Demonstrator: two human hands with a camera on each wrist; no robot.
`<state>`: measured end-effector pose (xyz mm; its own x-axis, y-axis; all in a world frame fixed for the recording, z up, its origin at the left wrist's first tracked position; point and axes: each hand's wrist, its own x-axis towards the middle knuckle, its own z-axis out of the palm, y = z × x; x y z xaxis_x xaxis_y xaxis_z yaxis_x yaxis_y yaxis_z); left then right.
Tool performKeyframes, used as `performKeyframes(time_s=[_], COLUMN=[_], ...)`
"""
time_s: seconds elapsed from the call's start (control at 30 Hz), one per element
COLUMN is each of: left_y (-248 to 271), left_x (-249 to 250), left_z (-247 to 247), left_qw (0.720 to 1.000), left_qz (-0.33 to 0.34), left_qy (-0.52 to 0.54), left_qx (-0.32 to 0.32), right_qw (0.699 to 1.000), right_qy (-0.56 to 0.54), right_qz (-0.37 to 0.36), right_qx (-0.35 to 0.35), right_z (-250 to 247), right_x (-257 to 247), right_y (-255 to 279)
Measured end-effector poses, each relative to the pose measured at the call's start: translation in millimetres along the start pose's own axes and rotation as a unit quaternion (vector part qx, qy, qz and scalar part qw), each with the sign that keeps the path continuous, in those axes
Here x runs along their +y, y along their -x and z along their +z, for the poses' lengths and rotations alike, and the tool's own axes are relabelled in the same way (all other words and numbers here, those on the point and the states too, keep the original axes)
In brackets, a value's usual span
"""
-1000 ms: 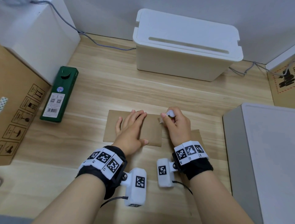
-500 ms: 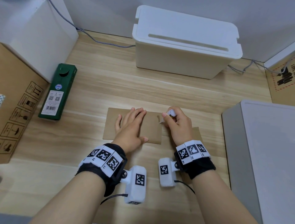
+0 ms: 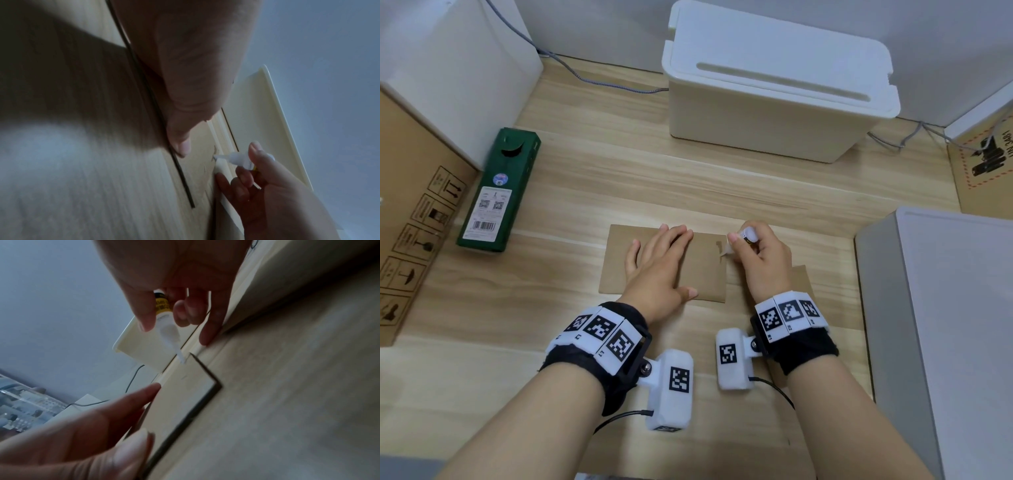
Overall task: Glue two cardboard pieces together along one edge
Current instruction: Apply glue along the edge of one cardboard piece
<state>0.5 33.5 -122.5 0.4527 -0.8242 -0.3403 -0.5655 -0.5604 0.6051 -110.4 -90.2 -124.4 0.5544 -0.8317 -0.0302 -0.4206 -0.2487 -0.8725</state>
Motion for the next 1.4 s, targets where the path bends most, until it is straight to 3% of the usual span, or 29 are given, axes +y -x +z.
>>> performKeyframes(time_s=[0.17, 0.37, 1.2, 1.4], left_y=[0, 0, 0, 0], left_x=[1, 1, 0, -1], left_z=[0, -1, 0, 1], left_qw=[1.000, 1.000, 1.000, 1.000], left_qz=[-0.001, 0.001, 0.007, 0.008], left_qy=[-0.003, -0.005, -0.014, -0.009], left_qx=[0.000, -0.001, -0.002, 0.000], right_qw=[0.999, 0.999, 0.997, 0.998], right_qy=[0.004, -0.015, 0.046, 0.044], right_qz=[-0.006, -0.029, -0.033, -0.033], right_qx=[-0.040, -0.011, -0.043, -0.031], right_z=[-6, -4, -7, -1], right_x=[1, -10, -7, -10], right_y=[19, 7, 37, 23])
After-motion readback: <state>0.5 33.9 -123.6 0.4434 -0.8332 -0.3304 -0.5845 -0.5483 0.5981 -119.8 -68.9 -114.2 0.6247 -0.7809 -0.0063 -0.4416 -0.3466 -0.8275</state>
